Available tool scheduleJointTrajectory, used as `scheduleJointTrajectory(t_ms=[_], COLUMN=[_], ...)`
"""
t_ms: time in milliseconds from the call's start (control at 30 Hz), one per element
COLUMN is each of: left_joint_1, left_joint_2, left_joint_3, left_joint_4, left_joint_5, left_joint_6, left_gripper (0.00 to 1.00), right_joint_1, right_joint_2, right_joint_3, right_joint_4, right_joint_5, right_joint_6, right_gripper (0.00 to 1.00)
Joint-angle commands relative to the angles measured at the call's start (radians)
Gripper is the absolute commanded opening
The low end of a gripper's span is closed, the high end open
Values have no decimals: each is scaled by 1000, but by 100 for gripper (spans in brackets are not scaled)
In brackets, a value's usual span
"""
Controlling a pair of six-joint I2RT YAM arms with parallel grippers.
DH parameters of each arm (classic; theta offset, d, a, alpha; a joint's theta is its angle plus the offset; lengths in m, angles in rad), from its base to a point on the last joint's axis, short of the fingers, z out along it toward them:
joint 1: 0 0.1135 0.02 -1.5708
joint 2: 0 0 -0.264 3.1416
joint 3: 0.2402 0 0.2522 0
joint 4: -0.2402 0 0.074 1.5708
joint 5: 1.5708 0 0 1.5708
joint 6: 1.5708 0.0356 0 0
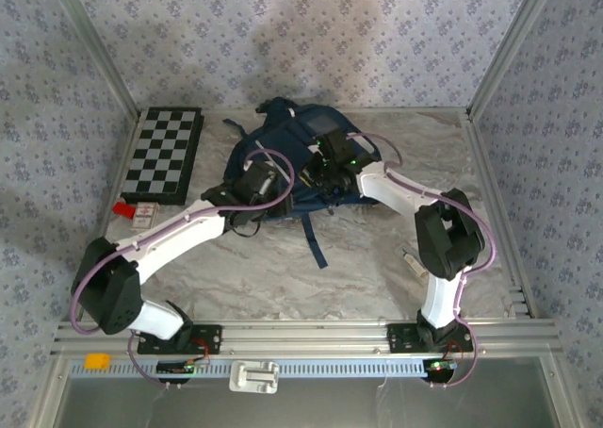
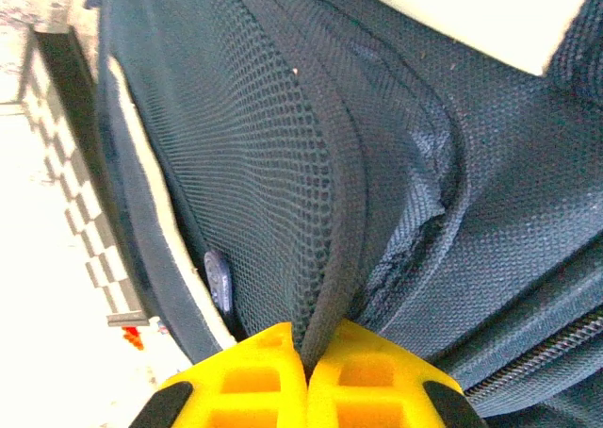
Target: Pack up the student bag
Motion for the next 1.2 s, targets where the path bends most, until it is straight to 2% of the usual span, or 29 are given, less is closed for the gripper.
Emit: scheduleJointTrajectory(t_ms=[0, 167, 367, 533, 767, 967, 1167], left_joint_1=[-27, -53, -62, -64, -51, -24, -9], left_joint_2=[38, 76, 153, 203, 292, 310, 302], left_joint_3=[67, 107, 168, 193, 255, 250, 243], left_joint_4=[-27, -8, -25, -18, -43, 3, 41], left_joint_5=[-94, -149, -122, -123, -147, -137, -131], left_joint_6=[-60, -123, -184, -205, -259, -274, -216], left_gripper=[65, 73, 60, 58, 50, 35, 19], right_joint_1=[-11, -18, -24, -24, -21, -16, -13], right_joint_2=[-88, -107, -101, -101, -90, -88, -83], right_joint_3=[-2, -22, -29, -46, -49, -59, -53], right_joint_4=[115, 147, 150, 168, 190, 202, 201], right_joint_5=[-25, -47, -59, -61, -73, -74, -74], right_joint_6=[34, 50, 47, 50, 54, 58, 51], right_gripper=[0, 0, 0, 0, 0, 0, 0])
